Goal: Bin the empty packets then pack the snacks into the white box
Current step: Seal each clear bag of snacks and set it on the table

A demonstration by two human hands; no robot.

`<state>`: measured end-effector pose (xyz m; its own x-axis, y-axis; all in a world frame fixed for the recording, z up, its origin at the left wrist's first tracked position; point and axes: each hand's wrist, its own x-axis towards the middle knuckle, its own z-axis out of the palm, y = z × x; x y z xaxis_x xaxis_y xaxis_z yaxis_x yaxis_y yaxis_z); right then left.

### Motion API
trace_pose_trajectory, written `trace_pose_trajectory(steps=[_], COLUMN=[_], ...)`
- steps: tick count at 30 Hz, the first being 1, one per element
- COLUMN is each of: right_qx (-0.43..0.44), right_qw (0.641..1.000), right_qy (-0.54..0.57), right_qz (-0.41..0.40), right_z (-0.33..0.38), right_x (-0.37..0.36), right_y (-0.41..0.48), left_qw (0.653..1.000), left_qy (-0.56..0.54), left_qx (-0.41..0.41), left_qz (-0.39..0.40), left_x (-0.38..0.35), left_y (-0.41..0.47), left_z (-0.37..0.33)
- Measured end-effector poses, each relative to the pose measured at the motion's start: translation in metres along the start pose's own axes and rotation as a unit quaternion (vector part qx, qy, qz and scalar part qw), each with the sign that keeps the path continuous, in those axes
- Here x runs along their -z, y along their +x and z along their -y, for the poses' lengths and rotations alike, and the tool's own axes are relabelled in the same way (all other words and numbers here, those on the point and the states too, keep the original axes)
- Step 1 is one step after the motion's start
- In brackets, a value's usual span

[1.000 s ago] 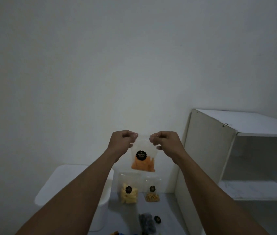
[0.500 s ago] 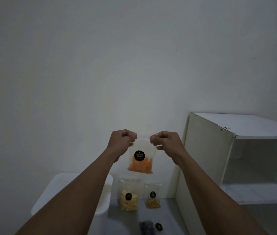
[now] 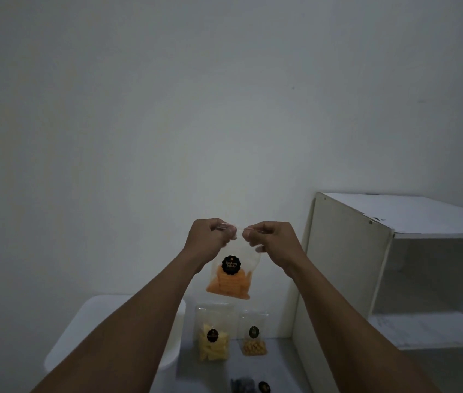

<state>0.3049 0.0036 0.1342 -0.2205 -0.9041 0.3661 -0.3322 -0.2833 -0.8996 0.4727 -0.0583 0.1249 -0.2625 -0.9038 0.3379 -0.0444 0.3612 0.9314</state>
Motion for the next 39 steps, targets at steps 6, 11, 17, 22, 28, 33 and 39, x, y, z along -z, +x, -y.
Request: trace_pose_trajectory(steps=[6,11,17,22,28,33,39], right_qx=[-0.007,0.001,0.0,0.023,0.011,-0.005,-0.012], right_qw=[1.0,1.0,0.999,0.997,0.999,0.997,0.993], right_qy=[-0.016,-0.025,-0.037,-0.069,-0.034,-0.075,-0.1], right_qz=[0.001,-0.016,0.016,-0.001,0.031,0.03,-0.059], right_z=[-0.008,-0.01,-0.009,-0.004,-0.008,-0.013,-0.019], right_x=[0.007,0.012,0.003,0.007,0.006,0.007,-0.001], right_y=[0.001,0.004,0.004,0.011,0.01,0.01,0.008], left_qw=[0.999,0.994,0.997,0.991,1.0,0.998,0.981], left_qy=[-0.028,-0.099,-0.056,-0.107,0.004,0.027,0.085], left_qx=[0.013,0.048,0.021,0.071,0.025,0.063,0.124], left_qz=[0.006,-0.02,-0.045,0.039,0.006,0.013,-0.122], left_x=[0.004,0.004,0.0,-0.003,0.001,0.004,-0.006], left_y=[0.004,0.008,0.012,0.011,0.013,0.015,0.02], left_z=[0.006,0.007,0.006,0.001,0.002,0.006,0.009])
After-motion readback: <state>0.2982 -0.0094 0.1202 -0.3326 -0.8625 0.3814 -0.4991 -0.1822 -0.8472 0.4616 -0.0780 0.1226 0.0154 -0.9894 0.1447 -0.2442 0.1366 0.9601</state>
